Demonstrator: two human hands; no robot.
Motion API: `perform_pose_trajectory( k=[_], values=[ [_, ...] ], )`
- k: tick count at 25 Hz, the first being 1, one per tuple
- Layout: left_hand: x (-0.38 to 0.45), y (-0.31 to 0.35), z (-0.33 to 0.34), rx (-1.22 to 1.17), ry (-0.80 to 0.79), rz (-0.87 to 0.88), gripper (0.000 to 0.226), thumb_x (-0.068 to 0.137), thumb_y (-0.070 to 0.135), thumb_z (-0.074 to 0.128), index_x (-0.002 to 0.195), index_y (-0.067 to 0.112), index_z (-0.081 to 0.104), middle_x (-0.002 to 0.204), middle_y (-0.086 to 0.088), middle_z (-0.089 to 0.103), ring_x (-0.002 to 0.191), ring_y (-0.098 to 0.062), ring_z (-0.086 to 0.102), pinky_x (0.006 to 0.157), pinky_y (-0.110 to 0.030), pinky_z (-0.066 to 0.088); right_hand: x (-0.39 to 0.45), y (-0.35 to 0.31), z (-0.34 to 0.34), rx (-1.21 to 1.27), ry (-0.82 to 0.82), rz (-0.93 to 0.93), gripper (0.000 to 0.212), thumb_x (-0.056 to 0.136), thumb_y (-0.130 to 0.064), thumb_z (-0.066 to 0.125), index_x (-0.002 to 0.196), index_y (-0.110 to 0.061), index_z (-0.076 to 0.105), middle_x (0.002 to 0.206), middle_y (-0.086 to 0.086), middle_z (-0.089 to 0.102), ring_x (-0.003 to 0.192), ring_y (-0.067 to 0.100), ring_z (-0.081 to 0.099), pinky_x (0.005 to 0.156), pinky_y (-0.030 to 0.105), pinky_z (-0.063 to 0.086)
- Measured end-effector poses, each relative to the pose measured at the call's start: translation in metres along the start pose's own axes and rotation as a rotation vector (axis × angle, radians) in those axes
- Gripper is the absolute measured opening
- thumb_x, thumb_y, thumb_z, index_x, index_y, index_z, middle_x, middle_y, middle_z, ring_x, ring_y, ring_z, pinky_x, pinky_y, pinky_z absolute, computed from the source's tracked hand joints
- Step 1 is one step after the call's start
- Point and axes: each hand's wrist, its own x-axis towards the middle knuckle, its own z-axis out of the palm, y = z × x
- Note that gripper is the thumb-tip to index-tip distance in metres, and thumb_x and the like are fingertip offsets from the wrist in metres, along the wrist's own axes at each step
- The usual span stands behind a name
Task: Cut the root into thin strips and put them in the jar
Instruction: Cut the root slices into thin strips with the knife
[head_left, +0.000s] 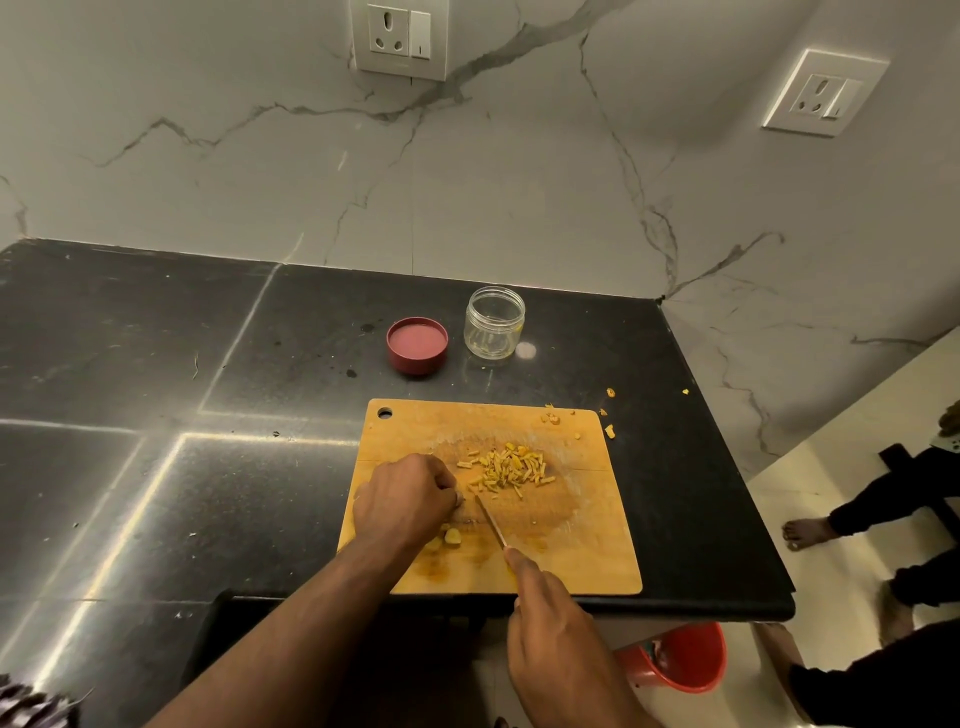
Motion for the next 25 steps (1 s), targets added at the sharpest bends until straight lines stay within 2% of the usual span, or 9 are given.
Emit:
perform_pose_trajectory(
  k=[3, 6, 13, 17, 20, 25],
  values=[
    [-0.001, -0.001, 0.001, 0.009, 0.013, 0.023, 0.017, 0.090, 0.033, 0.069, 0.105, 0.032, 0.076, 0.101, 0.015, 0.073, 0.092, -0.010, 0.065, 0.080, -0.039, 0.059, 0.003, -0.003, -0.003, 0.041, 0.014, 0.000, 0.052, 0.104, -0.028, 0.033, 0.151, -0.040, 0.015, 0.140, -0.013, 0.041, 0.116, 0.007, 0.051, 0.093, 0.024, 0.045],
    [-0.002, -0.001, 0.002, 0.015, 0.024, 0.008, 0.015, 0.089, 0.033, 0.069, 0.103, 0.032, 0.076, 0.097, 0.014, 0.074, 0.092, -0.011, 0.065, 0.079, -0.039, 0.058, 0.009, -0.008, -0.003, 0.063, -0.003, -0.019, 0.052, 0.104, -0.027, 0.033, 0.152, -0.039, 0.016, 0.144, -0.013, 0.040, 0.121, 0.006, 0.048, 0.097, 0.024, 0.043],
    [0.000, 0.000, 0.001, 0.014, 0.016, -0.003, 0.010, 0.089, 0.032, 0.069, 0.095, 0.031, 0.077, 0.088, 0.015, 0.073, 0.081, -0.010, 0.065, 0.068, -0.032, 0.056, 0.027, -0.010, 0.003, 0.037, -0.030, -0.020, 0.051, 0.104, -0.025, 0.034, 0.151, -0.036, 0.019, 0.144, -0.009, 0.043, 0.122, 0.009, 0.047, 0.100, 0.028, 0.044],
    [0.001, 0.001, 0.001, 0.023, 0.015, -0.006, 0.009, 0.089, 0.034, 0.069, 0.093, 0.031, 0.076, 0.084, 0.016, 0.071, 0.076, -0.008, 0.064, 0.062, -0.028, 0.053, 0.023, -0.007, 0.004, 0.053, -0.046, -0.017, 0.052, 0.104, -0.025, 0.035, 0.151, -0.037, 0.019, 0.142, -0.010, 0.044, 0.119, 0.007, 0.046, 0.096, 0.024, 0.042],
    [0.002, -0.001, 0.001, 0.020, -0.002, -0.004, 0.006, 0.088, 0.036, 0.070, 0.089, 0.032, 0.075, 0.083, 0.016, 0.071, 0.077, -0.008, 0.064, 0.065, -0.030, 0.055, 0.010, -0.005, 0.006, 0.067, -0.047, -0.018, 0.053, 0.104, -0.025, 0.035, 0.151, -0.039, 0.017, 0.138, -0.011, 0.045, 0.108, 0.003, 0.048, 0.090, 0.020, 0.042],
    [0.001, -0.002, 0.002, 0.028, 0.002, 0.011, 0.009, 0.088, 0.035, 0.068, 0.093, 0.033, 0.076, 0.088, 0.017, 0.072, 0.081, -0.010, 0.064, 0.072, -0.038, 0.059, -0.003, 0.001, 0.006, 0.050, 0.009, 0.001, 0.054, 0.104, -0.026, 0.035, 0.152, -0.039, 0.015, 0.136, -0.013, 0.043, 0.110, 0.007, 0.054, 0.090, 0.022, 0.047]
  ],
)
